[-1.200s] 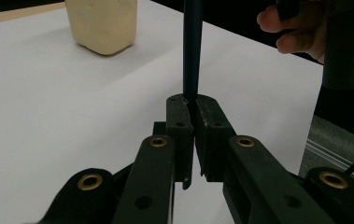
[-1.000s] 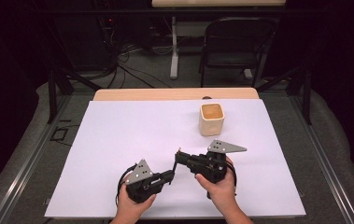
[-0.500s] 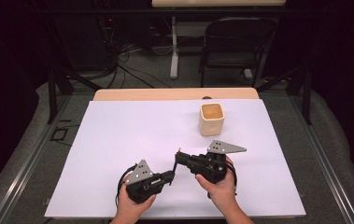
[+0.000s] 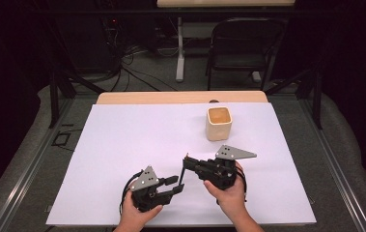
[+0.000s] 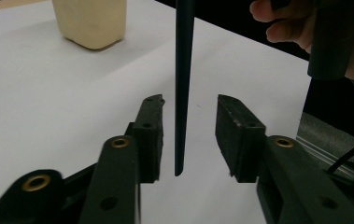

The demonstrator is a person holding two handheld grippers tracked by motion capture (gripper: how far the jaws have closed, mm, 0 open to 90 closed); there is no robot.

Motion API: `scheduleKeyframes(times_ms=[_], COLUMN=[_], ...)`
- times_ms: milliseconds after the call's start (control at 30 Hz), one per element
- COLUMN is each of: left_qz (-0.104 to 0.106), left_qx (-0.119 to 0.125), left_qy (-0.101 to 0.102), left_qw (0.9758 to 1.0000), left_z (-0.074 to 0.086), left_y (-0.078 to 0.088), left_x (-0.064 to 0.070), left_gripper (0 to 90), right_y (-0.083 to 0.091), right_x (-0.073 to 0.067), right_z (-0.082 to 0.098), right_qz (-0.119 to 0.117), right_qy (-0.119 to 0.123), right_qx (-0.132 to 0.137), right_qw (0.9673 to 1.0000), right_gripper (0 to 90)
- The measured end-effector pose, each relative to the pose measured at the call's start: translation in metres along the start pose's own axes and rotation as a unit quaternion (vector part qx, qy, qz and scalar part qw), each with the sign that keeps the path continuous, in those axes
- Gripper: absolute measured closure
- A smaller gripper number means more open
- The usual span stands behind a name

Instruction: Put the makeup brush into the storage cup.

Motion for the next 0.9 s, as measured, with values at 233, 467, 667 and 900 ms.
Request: scheduleKeyframes(times_ms=[233,467,667,900], left_qz=[-0.020,-0.032,-0.036,-0.039], left_qx=[0.003,0.000,-0.010,-0.007], left_qy=[-0.009,-0.010,-0.009,0.001], left_qw=[0.9998,0.9994,0.9993,0.9992], left_z=[0.002,0.005,0.007,0.008], left_y=[-0.001,0.000,0.000,0.002], left_x=[-0.003,-0.006,-0.010,-0.013], left_gripper=[44.4,40.6,40.2,40.2], right_y=[0.002,0.006,0.009,0.013], right_x=[0.002,0.003,0.003,0.006], right_z=[0.000,-0.001,-0.002,-0.004], right_qz=[0.006,0.012,0.025,0.028], right_qy=[0.004,0.006,0.017,0.017], right_qx=[0.000,0.005,0.005,0.009], right_qw=[1.0000,0.9999,0.9995,0.9994], right_gripper=[83.8,83.8,83.8,83.8])
Point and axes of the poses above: each handheld gripper's, and its own axes: y roughly backward along the jaws, z roughly out of its underside, x roughly to its right, the point moved 2 cm from there along -y, roughly forward along the jaws, and after that the axes turned 7 degrees about -x, right-handed, at the moved point
